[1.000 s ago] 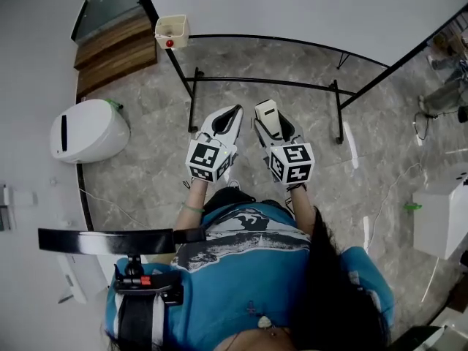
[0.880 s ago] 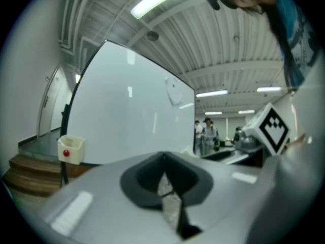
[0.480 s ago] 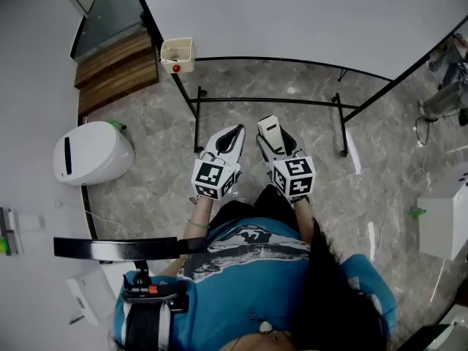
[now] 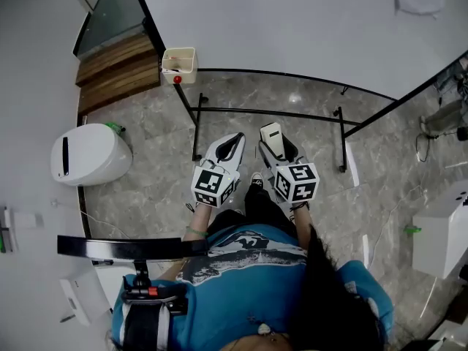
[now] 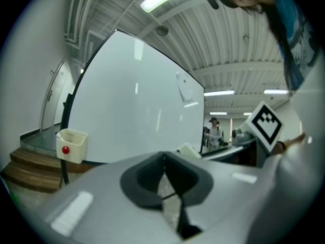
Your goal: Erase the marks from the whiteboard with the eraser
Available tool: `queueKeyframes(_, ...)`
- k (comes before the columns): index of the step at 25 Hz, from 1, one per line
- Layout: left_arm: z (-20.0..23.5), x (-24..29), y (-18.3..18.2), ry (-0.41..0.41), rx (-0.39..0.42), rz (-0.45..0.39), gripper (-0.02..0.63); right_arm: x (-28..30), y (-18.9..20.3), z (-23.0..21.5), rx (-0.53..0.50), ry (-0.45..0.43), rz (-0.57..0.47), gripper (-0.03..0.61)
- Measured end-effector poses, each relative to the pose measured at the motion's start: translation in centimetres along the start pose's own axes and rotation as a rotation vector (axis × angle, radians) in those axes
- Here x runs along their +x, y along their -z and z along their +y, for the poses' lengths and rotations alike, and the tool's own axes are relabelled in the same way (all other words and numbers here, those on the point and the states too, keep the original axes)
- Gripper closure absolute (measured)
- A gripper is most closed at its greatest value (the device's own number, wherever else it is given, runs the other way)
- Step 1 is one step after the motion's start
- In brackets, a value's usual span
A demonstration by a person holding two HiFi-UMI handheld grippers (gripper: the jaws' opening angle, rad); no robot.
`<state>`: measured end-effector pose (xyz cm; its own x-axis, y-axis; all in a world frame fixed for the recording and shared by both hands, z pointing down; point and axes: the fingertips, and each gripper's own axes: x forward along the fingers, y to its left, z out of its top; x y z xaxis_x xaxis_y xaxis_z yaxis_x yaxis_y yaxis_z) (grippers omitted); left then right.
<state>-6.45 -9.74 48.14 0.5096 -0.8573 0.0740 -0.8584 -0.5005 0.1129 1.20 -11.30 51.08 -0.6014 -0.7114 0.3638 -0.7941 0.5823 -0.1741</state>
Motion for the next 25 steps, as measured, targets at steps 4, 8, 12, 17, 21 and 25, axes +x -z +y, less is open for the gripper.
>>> queueKeyframes(4,1.3,2.7,-1.0,-0.018,-0.011,-0.014,0.607,2.1,-2.4,-1.8,-0.049,-0.022,-0.011,0.316)
queueKeyframes(8,2.5,6.1,-1.5,-0.035,-0.013,-0.008,0.607,4.0,-4.5,-4.1,-0.086,-0.044,-0.028,0.315)
queueKeyframes(12,3.5,9.1,-2.3,-0.059,-0.009,-0.007,0.607,5.5,-7.0,-6.3,-0.081,-0.095,-0.073,0.316)
queueKeyframes(17,4.4,13.2,-3.0,-0.081,0.01,-0.011,0.607,7.5,-9.1,-9.5,-0.088,-0.124,-0.102,0.316)
queueKeyframes(21,4.6,15.6,-3.2,-0.098,0.01,-0.013,0.607,8.7,-10.1,-11.6,-0.098,-0.142,-0.103,0.316)
queueKeyframes(25,4.5,17.0,-3.0,-0.102,0.017,-0.001,0.607,9.4,-11.4,-12.7,-0.081,-0.175,-0.123,0.316)
